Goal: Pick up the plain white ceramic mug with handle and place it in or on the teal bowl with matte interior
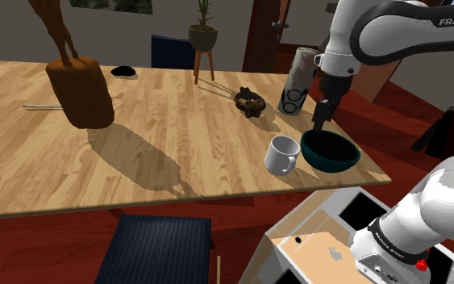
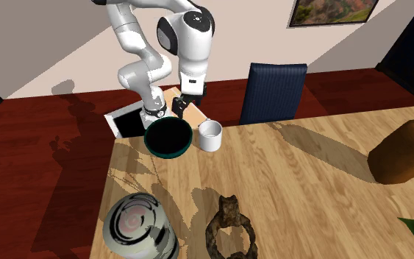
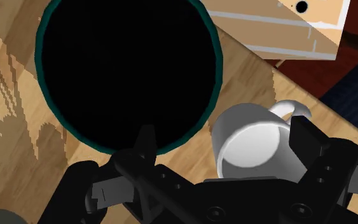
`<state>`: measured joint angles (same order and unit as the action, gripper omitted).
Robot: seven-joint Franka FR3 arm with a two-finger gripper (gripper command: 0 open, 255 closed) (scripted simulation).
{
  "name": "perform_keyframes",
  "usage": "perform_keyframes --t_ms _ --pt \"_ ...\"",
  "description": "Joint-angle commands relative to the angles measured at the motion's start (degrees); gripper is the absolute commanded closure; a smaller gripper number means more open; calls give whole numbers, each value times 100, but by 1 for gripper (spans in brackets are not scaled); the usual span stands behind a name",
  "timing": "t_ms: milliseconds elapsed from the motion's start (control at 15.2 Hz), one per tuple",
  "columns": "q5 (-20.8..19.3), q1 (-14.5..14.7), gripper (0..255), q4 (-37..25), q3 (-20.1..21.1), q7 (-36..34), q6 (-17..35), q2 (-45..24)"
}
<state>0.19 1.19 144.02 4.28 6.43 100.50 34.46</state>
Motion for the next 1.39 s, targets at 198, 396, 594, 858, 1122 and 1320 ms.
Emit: perform_keyframes --t_ms 198,396,594,858,1122,1320 --pt "121 25 0 154 40 -54 1178 -830" --pt "179 35 0 126 57 -65 1850 -1426" --pt "182 36 0 231 63 -67 2051 -1518" --pt "180 36 0 431 73 -72 2404 -1671" --pt "179 35 0 505 77 -74 2545 -1738" --pt "179 35 0 505 77 -74 2545 -1738"
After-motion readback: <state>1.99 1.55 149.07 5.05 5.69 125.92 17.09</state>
